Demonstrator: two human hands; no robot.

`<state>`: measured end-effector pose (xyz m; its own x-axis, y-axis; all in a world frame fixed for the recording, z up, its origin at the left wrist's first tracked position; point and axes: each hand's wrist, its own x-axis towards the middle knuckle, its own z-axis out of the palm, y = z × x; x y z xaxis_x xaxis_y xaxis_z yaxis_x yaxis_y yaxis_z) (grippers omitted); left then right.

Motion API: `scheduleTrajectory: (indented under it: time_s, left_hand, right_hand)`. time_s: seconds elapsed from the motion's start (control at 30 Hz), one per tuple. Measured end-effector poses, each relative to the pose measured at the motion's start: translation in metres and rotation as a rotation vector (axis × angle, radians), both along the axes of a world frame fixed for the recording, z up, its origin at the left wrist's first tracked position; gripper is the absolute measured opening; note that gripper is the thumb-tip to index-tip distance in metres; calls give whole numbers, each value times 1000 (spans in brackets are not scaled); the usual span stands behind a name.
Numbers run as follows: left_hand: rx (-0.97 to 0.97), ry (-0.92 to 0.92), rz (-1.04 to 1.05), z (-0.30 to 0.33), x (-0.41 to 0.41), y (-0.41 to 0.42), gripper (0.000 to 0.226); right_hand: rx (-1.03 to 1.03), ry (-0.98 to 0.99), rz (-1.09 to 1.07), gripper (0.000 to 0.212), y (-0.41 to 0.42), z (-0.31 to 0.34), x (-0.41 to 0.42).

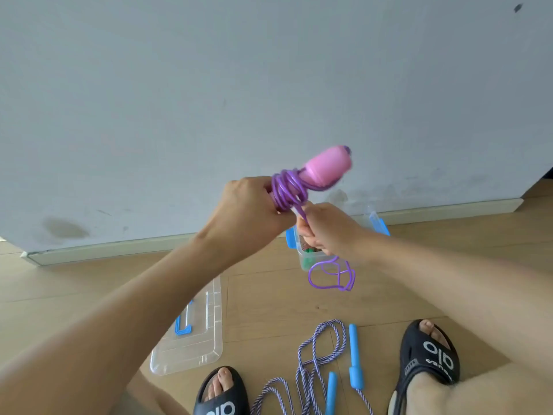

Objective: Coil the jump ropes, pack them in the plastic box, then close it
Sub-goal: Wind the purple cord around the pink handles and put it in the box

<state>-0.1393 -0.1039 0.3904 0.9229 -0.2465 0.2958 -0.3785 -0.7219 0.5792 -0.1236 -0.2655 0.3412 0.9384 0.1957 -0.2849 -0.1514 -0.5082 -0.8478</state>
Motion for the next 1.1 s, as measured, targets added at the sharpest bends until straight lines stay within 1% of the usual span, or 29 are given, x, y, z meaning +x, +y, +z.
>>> scheduleTrajectory:
  time_s: [0.07,0.13,0.17,0.27,0.37,0.47,0.53,0.63,0.67,0.73,0.8,0.9,0.93,1.0,1.03,1.07,1.1]
  left_hand:
    - [18,136,128,-4,15,9,30]
    - [55,225,198,-12,30,19,24]
    - [108,250,220,-17,36,24,19]
    - [348,229,204,-37,45,31,14]
    - [516,175,159,-48,40,30,6]
    - [704,129,69,-48,24,17,7]
    - [743,129,7,-45,10,8,9]
    - [754,-9,-158,-41,-6,-8,7]
    - [725,-31,-196,-38,-13,-13,12]
    - [618,-34,-244,-34,-27,-20,20]
    - [454,-62,-293,-29,-36,-22,24]
    - [199,-132,-336,-18,-40,-16,29]
    - [123,-129,-307,-13,-39,-15,30]
    - [-3,-46,-206,-2,-38,-12,36]
    - [-35,-1,-155,2,-36,-11,39]
    - [-56,45,-112,4,-33,-10,39]
    - [-79,88,-75,5,-30,-8,34]
  right_hand:
    - [-133,-103,31,50,17,4,-12]
    - [-278,-202,99,49,21,7,-25]
    - [-346,-242,136,49,20,9,-31]
    - [-585,-369,281,42,20,17,-44]
    - [-758,-555,411,35,18,32,-53]
    - [-811,-749,456,39,20,58,-56]
    - [-821,-836,421,45,20,73,-53]
    - [-805,-970,320,54,11,82,-32]
    - [-781,-975,279,56,5,82,-22]
    - [-727,-907,245,59,-7,78,-4]
    - [-650,-753,231,63,-18,65,11]
    - [-452,-500,216,64,-25,56,15]
    - [-390,-411,200,60,-28,58,11]
    - [-317,-253,183,44,-35,54,4]
    - [-280,-211,167,38,-34,53,-1]
    - [-255,-216,145,32,-33,47,-2]
    - [-230,-238,122,32,-32,38,1]
